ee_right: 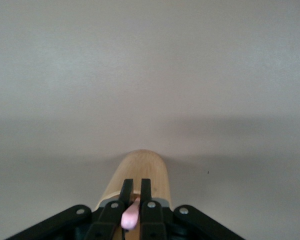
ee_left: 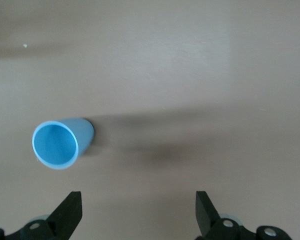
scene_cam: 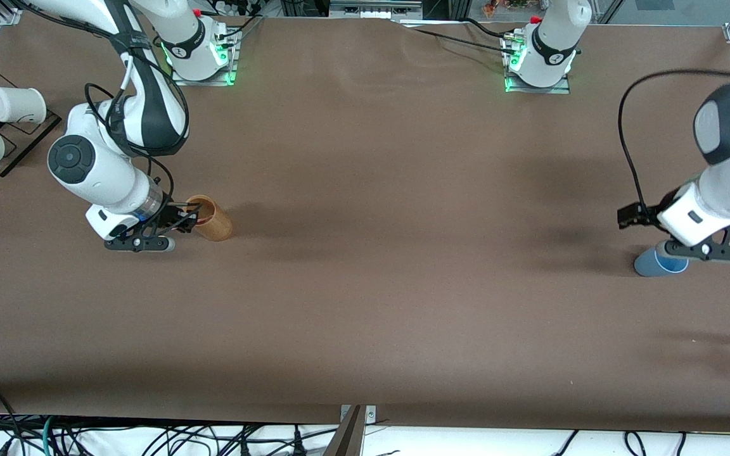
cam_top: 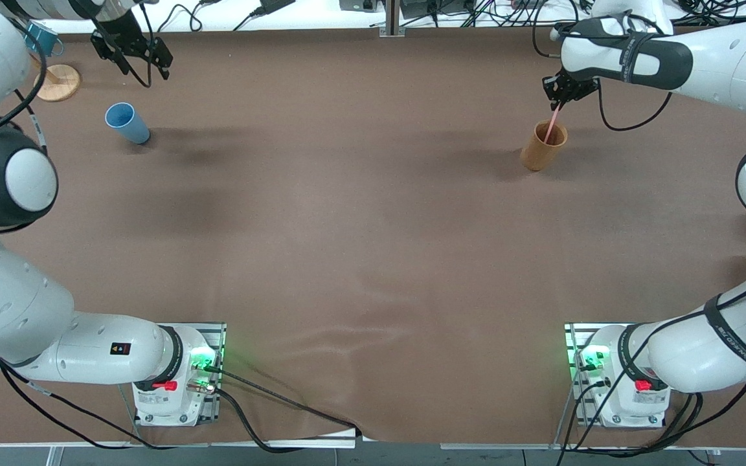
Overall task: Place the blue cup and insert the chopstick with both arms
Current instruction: 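Pull the chopstick up with the right gripper while the left gripper grasps the cup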
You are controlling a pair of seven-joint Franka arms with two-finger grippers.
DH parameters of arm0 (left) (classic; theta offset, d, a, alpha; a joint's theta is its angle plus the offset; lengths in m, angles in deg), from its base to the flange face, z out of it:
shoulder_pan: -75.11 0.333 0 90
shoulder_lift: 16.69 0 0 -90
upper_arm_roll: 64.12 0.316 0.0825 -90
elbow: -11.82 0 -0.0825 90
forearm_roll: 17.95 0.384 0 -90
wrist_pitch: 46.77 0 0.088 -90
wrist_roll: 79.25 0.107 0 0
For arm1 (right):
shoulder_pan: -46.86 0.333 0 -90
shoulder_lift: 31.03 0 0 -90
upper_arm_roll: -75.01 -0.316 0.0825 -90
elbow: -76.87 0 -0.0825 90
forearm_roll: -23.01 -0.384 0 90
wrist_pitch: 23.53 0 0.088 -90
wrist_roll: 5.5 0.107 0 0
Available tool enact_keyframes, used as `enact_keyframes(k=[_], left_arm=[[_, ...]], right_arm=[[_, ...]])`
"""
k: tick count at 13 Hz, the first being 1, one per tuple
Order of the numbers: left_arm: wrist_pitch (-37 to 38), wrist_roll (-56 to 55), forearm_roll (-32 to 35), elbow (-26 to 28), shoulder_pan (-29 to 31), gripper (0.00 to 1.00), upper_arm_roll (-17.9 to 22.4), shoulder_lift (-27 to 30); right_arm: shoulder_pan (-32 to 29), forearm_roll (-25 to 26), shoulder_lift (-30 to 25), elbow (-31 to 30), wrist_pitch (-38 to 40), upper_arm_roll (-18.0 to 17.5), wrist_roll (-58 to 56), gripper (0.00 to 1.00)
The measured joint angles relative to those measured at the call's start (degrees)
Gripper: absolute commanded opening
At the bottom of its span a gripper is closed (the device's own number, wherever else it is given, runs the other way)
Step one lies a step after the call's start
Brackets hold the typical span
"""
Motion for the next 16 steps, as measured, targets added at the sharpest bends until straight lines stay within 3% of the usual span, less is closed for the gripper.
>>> enact_keyframes(k=[4,9,11,16], left_arm=[[-9.19,5.01,0.00,-0.09,4.08,1.00,0.47,-7.12],[-13.27,8.61,0.00,-0.13,7.00,1.00,0.48,-9.92],[-13.47,8.66,-0.21,-0.12,7.35,1.00,0.48,-10.88],[-13.50,8.66,-0.41,0.77,7.67,0.99,0.48,-12.39]], right_arm=[[0.15,0.01,-1.25,12.76,17.91,-0.15,-0.04,0.00],[0.52,0.01,-2.18,28.76,36.76,-1.40,-0.18,0.00],[0.88,0.01,-2.21,31.74,40.18,-1.44,-0.18,0.00],[0.91,0.01,-2.09,32.37,41.50,-1.43,-0.18,0.00]])
